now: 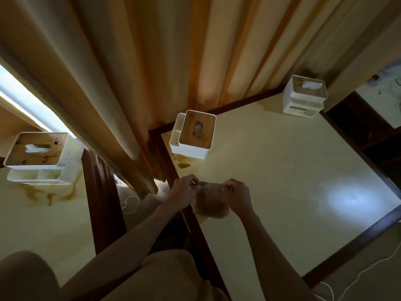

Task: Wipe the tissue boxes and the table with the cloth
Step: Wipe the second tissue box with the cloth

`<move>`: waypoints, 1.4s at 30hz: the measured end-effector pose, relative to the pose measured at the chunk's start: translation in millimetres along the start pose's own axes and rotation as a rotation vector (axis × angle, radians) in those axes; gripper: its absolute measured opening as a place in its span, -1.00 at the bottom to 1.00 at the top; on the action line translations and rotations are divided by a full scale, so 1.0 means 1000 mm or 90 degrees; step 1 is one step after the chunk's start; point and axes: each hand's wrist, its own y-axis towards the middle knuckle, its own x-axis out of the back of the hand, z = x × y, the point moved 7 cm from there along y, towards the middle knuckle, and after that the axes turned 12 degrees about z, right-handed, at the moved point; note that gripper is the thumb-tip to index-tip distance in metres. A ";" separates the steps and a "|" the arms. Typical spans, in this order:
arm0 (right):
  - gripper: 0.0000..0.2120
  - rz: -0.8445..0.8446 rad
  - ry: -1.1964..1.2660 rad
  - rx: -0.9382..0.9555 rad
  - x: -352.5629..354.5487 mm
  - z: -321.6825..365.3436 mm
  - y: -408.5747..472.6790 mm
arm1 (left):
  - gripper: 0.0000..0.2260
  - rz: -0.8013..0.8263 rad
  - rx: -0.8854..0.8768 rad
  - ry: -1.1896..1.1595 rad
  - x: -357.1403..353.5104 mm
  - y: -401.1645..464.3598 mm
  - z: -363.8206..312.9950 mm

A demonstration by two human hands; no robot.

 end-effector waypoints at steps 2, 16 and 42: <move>-0.88 0.004 -0.013 -0.017 -0.010 0.000 0.012 | -0.91 -0.021 0.001 0.072 0.002 0.009 0.000; -0.70 0.023 -0.158 0.000 -0.011 0.028 0.040 | -0.75 -0.011 -0.064 0.249 0.037 0.018 -0.003; -0.69 -0.151 0.295 -0.084 0.033 0.075 0.108 | -0.46 0.054 -0.186 0.294 0.176 0.147 -0.051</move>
